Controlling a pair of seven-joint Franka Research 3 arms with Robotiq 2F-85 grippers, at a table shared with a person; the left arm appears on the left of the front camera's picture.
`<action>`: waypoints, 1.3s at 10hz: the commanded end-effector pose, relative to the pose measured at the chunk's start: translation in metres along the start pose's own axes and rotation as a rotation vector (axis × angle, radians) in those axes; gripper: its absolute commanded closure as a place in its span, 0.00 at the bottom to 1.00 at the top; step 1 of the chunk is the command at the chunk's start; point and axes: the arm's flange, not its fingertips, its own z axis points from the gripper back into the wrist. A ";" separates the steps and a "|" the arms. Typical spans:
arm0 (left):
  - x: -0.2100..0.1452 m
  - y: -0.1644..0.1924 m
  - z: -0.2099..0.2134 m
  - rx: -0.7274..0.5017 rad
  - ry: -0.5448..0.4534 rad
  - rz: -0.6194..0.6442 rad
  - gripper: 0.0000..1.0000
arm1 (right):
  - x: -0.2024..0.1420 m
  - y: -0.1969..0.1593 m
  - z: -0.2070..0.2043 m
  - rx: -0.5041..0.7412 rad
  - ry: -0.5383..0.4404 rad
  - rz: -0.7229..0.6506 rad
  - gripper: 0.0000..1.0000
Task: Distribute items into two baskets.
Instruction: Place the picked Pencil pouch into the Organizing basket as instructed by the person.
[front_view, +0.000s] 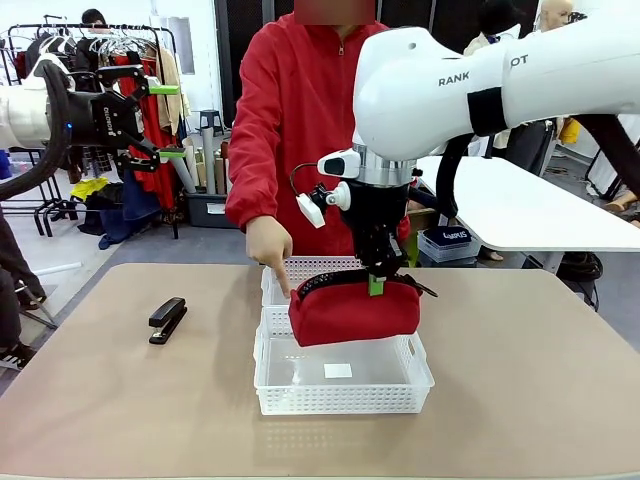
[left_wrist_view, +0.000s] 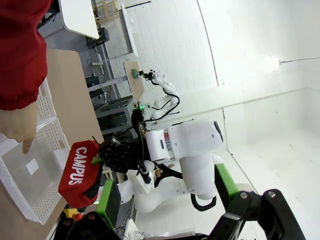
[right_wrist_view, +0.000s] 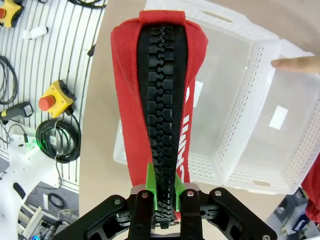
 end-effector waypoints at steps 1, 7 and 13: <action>0.000 -0.002 0.000 0.000 0.000 -0.003 0.00 | 0.002 0.001 0.000 -0.003 0.000 0.003 1.00; 0.000 -0.002 0.000 0.000 0.000 -0.003 0.00 | 0.021 -0.014 -0.041 0.019 0.075 -0.040 1.00; 0.000 -0.002 0.000 0.000 0.000 -0.003 0.00 | 0.049 -0.043 -0.080 -0.005 0.145 -0.187 1.00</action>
